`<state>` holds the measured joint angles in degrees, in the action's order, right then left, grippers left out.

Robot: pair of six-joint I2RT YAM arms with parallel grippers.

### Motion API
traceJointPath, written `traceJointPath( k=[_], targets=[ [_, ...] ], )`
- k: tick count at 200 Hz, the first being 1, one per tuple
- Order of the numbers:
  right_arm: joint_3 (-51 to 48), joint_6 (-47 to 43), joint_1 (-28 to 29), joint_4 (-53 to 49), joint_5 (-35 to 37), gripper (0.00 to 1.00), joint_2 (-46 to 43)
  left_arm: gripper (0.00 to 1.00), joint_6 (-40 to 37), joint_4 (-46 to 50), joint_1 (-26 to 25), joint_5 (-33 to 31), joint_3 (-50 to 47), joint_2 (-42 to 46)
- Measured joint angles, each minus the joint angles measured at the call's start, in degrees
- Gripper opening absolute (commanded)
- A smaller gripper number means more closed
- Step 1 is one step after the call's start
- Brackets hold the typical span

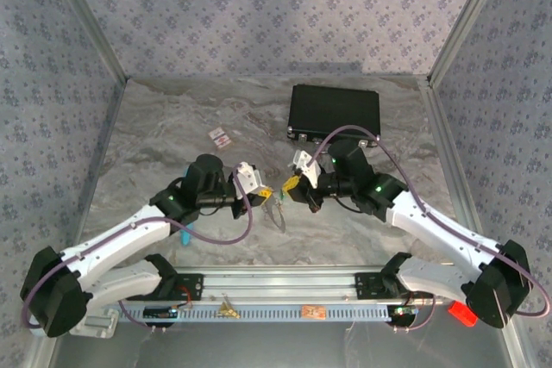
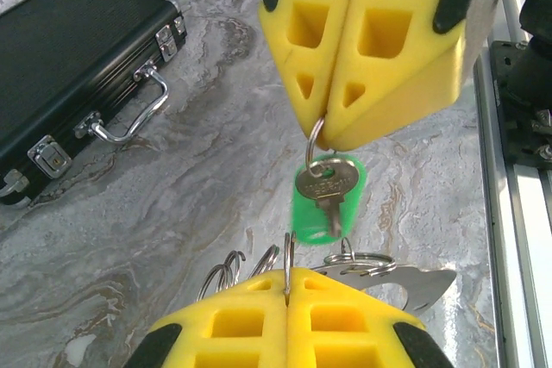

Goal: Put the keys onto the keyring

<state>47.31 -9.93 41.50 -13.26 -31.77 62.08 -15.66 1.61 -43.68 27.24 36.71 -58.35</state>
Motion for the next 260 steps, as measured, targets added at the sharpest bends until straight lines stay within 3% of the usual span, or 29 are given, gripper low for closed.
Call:
traceJointPath(
  k=[124,260],
  targets=[
    [0.00,4.81,1.79,4.04,0.09,0.00,3.15,0.00,7.21,-1.64,-0.22,-0.96,0.13,-1.68],
    [1.03,9.75,2.27,4.48,5.75,0.00,5.84,0.00,7.41,-1.64,-0.20,-3.30,0.15,-1.77]
  ],
)
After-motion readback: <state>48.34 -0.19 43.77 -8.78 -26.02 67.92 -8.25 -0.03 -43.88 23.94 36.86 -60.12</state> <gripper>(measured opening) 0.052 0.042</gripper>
